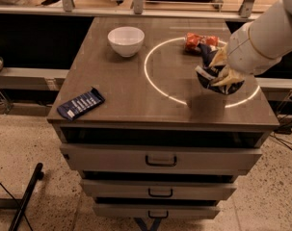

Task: Move blue chip bag near white bowl

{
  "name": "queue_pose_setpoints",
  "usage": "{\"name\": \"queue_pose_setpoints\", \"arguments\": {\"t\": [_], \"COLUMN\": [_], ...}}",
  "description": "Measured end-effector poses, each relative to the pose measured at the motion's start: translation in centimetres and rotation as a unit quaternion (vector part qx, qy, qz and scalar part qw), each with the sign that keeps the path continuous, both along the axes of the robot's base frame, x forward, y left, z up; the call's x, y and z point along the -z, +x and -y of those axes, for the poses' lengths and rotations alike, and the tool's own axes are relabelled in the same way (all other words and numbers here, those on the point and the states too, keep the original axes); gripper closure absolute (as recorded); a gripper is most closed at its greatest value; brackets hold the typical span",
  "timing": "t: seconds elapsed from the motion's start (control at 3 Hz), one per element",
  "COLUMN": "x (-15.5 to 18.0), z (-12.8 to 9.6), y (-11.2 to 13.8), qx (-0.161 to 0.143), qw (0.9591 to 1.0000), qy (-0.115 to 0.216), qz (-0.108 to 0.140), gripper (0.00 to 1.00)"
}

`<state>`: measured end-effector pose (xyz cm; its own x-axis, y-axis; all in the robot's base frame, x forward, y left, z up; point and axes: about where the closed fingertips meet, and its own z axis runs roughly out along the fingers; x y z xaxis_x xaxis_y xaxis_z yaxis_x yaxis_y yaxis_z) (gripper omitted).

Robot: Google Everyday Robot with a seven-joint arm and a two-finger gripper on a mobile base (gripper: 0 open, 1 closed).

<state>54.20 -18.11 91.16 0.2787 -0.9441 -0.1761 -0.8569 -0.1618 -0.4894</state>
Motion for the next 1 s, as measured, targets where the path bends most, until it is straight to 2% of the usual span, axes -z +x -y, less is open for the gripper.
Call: {"name": "queue_pose_setpoints", "arguments": {"t": [0.33,0.67,1.0], "x": [-2.5,-2.7,-2.0], "z": [-1.1,-5.6,-9.3], "y": [2.5,5.0,6.2], "qx": [-0.014,-0.067,-0.109], "qw": [0.9984,0.9944,0.9905], "qy": [-0.012,-0.033,-0.039], "qz": [0.053,0.074,0.073], "gripper": [1.00,1.00,1.00]}}
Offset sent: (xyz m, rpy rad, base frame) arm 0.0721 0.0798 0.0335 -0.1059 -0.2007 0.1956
